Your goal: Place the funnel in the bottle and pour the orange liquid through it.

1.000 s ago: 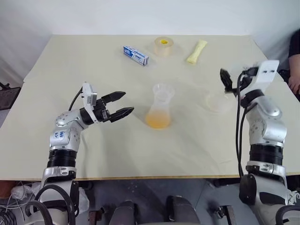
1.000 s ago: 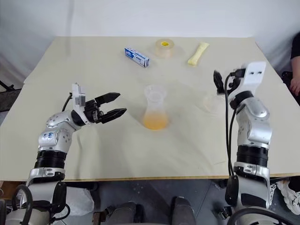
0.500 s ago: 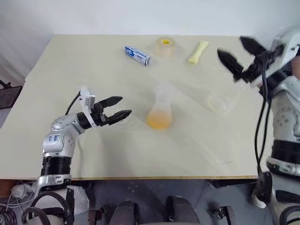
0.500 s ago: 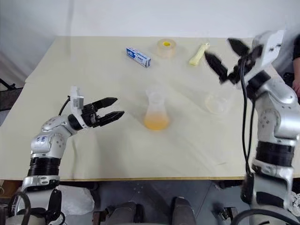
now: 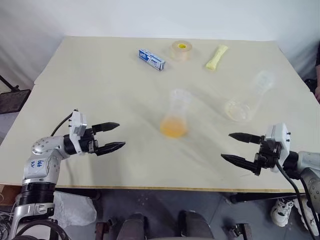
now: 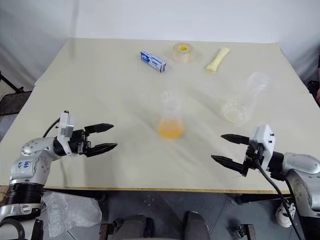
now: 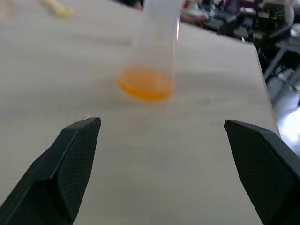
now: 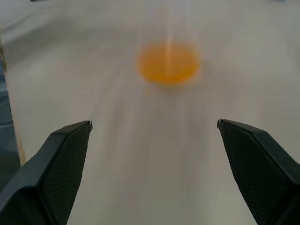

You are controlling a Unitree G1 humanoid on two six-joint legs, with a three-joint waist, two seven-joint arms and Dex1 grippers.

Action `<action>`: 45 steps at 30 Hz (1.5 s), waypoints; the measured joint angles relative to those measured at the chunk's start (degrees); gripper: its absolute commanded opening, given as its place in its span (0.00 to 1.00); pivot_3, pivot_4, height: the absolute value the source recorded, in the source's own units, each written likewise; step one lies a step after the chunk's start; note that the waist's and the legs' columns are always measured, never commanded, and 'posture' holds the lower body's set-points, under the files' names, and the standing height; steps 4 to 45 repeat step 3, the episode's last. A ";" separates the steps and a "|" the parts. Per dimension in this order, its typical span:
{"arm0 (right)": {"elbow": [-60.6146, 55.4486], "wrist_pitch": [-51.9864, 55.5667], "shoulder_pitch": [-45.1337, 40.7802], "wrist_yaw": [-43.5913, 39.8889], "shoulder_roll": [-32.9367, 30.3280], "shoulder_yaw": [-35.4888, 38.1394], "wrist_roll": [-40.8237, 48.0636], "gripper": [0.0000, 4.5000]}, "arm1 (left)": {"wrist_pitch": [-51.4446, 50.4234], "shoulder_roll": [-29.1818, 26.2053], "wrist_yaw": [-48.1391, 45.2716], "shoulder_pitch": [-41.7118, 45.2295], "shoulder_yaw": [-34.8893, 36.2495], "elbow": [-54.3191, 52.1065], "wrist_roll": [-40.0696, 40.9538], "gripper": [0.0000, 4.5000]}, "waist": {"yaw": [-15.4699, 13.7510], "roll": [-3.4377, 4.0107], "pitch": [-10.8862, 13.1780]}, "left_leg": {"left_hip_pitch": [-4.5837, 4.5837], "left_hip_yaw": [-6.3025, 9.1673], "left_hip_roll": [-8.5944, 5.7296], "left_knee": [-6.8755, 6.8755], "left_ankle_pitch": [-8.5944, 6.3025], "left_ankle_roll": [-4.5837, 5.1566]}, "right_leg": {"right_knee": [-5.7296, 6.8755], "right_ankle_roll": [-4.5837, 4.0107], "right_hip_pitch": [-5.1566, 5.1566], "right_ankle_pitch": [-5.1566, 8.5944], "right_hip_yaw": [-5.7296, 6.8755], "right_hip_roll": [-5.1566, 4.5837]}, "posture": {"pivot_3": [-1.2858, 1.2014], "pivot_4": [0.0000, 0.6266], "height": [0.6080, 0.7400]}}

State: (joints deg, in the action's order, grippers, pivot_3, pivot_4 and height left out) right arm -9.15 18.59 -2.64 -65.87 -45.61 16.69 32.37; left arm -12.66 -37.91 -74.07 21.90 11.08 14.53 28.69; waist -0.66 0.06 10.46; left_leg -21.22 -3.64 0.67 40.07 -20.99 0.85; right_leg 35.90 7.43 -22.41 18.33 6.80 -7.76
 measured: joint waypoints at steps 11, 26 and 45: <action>1.46 -2.42 -0.81 -0.13 0.51 -0.66 -1.00 1.00 | 1.50 -0.04 -1.46 0.26 -0.42 0.23 -0.09 1.00 | -0.12 0.00 0.00 | 0.00 0.00 0.02 0.00 0.00 0.00 | 0.01 0.00 0.00 0.00 0.00 0.00 | 0.52 0.24 1.00; 1.46 -2.42 -0.81 -0.13 0.51 -0.66 -1.00 1.00 | 1.50 -0.04 -1.46 0.26 -0.42 0.23 -0.09 1.00 | -0.12 0.00 0.00 | 0.00 0.00 0.02 0.00 0.00 0.00 | 0.01 0.00 0.00 0.00 0.00 0.00 | 0.52 0.24 1.00; 1.46 -2.42 -0.81 -0.13 0.51 -0.66 -1.00 1.00 | 1.50 -0.04 -1.46 0.26 -0.42 0.23 -0.09 1.00 | -0.12 0.00 0.00 | 0.00 0.00 0.02 0.00 0.00 0.00 | 0.01 0.00 0.00 0.00 0.00 0.00 | 0.52 0.24 1.00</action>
